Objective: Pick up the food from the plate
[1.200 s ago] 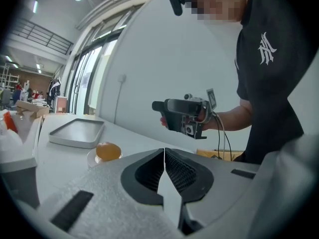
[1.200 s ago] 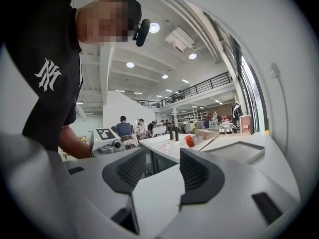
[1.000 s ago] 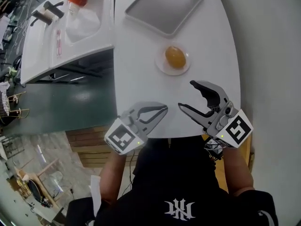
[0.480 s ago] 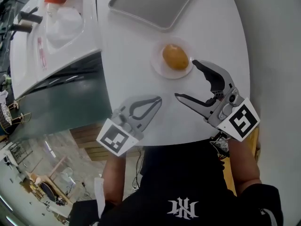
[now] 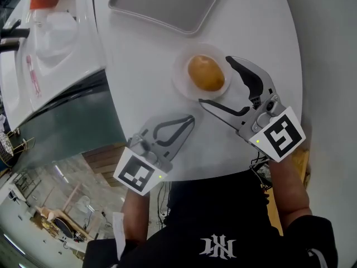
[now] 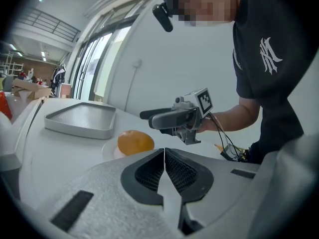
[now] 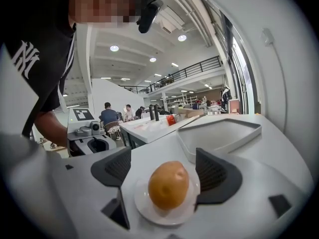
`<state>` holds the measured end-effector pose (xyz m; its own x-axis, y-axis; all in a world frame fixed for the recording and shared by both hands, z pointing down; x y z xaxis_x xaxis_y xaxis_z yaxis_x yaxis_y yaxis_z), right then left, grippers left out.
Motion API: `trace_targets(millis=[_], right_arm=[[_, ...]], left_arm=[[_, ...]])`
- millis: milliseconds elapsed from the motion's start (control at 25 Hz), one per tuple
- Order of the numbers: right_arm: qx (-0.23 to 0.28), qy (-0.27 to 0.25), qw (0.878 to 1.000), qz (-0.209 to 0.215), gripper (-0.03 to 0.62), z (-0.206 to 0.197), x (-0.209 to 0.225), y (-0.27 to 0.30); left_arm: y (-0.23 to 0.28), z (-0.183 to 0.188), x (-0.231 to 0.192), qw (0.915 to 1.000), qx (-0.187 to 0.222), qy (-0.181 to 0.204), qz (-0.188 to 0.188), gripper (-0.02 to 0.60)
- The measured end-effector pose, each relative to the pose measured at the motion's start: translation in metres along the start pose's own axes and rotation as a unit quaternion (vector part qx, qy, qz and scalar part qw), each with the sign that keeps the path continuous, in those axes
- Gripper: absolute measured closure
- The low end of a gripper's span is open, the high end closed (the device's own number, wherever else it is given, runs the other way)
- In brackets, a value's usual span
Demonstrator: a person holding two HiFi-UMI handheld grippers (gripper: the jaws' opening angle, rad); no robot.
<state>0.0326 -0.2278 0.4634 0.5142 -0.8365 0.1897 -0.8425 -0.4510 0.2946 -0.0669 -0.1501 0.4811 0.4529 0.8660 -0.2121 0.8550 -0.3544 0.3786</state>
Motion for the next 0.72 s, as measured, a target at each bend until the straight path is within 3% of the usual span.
trace_targets(millis=[400,720], right_arm=[[-0.073,-0.005,0.997,0.006,0.221,-0.041,0.011,0.037],[-0.137,-0.049,0.989,0.016,0.223,-0.061,0.012,0.041]], left_arm=[[0.004,-0.009,-0.014,0.9999,-0.002,-0.01,0.002,0.574],[0.008,-0.009,-0.015,0.9998,0.007,-0.02,0.0,0.574]])
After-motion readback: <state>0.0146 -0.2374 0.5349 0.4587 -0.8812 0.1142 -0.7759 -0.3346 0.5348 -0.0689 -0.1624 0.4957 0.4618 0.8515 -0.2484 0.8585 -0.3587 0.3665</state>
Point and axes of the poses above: the fingertips, and each gripper's own axes: y forward along the fingers, x to its right, z out of its top, the point moved 4 cm from there along -y, backward along the fingers, and after that the axes turned 3 degrees about z, right-handed, at the moved point
